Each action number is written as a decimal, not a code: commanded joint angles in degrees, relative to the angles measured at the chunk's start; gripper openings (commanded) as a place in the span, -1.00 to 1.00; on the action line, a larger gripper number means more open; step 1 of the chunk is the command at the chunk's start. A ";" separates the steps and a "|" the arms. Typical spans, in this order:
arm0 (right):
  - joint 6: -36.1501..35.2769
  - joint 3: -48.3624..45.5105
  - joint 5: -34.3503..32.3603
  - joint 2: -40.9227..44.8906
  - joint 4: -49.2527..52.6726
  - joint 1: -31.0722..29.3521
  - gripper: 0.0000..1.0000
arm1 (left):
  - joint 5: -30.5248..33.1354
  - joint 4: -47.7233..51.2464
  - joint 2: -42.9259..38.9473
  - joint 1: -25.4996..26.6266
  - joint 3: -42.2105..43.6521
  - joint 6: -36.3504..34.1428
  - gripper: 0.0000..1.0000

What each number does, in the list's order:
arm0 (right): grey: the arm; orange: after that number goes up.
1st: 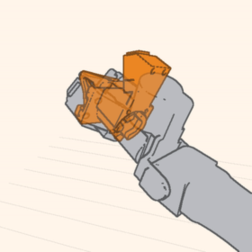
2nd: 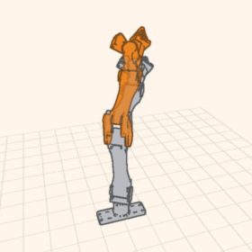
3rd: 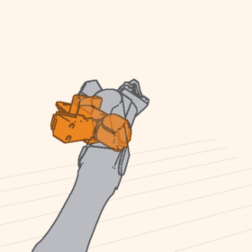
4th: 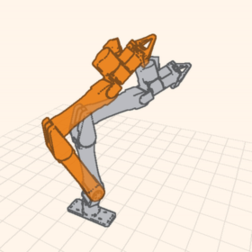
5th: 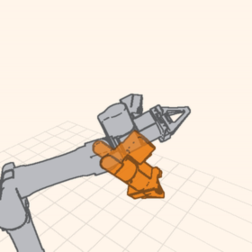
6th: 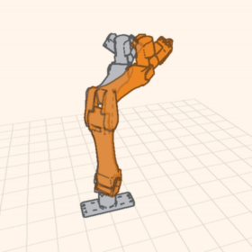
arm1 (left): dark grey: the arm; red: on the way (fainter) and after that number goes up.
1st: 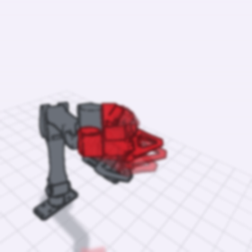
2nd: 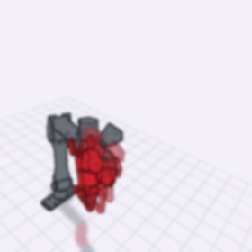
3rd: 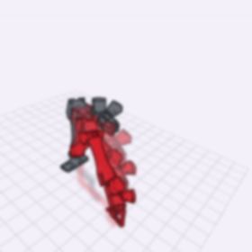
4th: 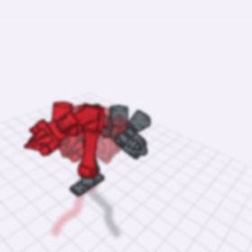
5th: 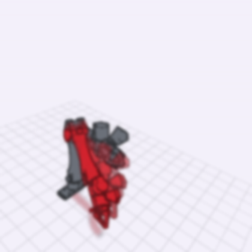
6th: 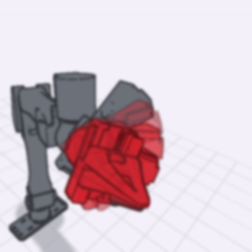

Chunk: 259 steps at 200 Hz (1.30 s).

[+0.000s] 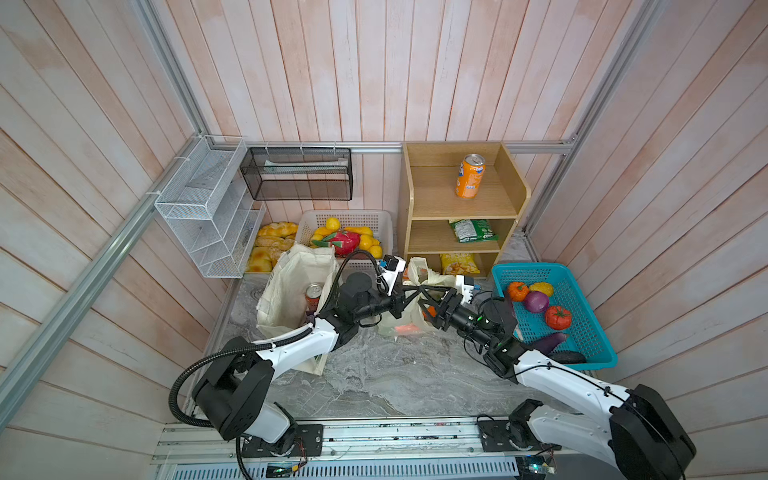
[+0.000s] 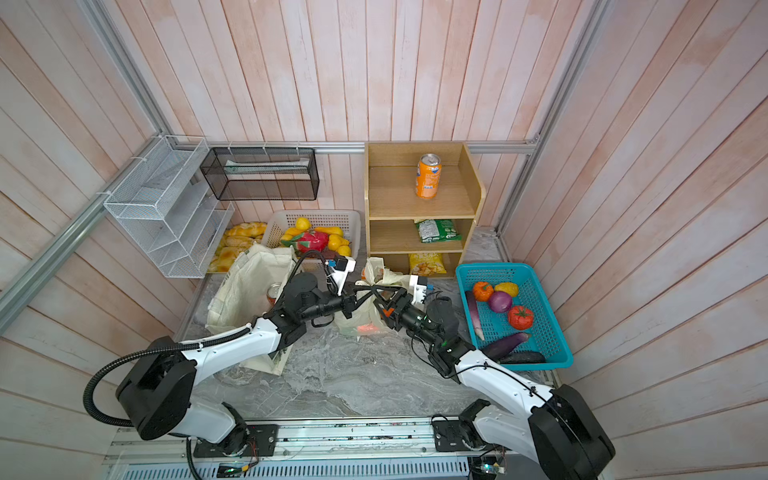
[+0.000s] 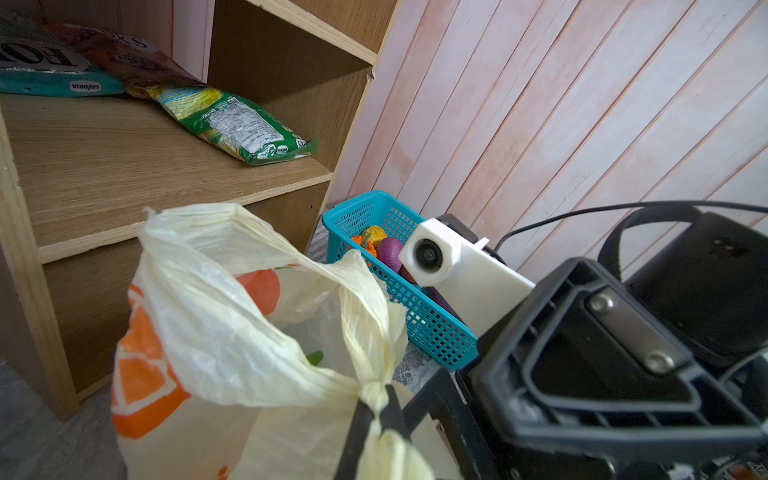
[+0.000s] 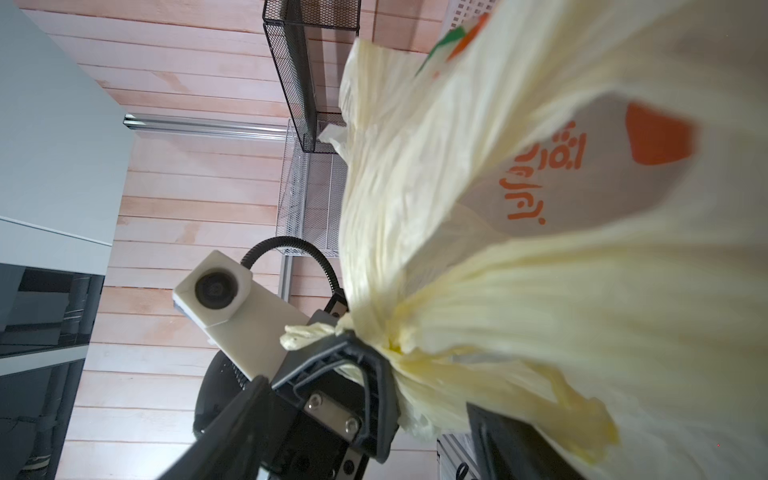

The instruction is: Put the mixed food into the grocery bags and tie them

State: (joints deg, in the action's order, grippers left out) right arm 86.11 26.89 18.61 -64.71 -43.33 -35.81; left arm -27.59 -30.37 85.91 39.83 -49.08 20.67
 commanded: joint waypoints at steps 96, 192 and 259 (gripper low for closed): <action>1.17 3.62 -3.08 -4.36 -8.82 1.53 -0.20 | -4.49 -1.36 -0.80 0.42 1.44 -0.01 -1.00; 1.70 1.13 -6.41 -2.65 -12.53 1.81 -0.34 | -3.62 -2.77 -0.77 0.89 2.76 1.21 -1.00; 3.37 -0.34 -6.82 -3.22 -15.85 1.79 -0.55 | -3.17 -3.34 -0.60 0.90 2.79 1.40 -1.00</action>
State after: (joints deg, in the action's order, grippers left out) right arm 88.75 27.03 13.47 -68.77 -52.71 -34.44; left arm -29.82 -34.89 85.60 40.42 -47.70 21.74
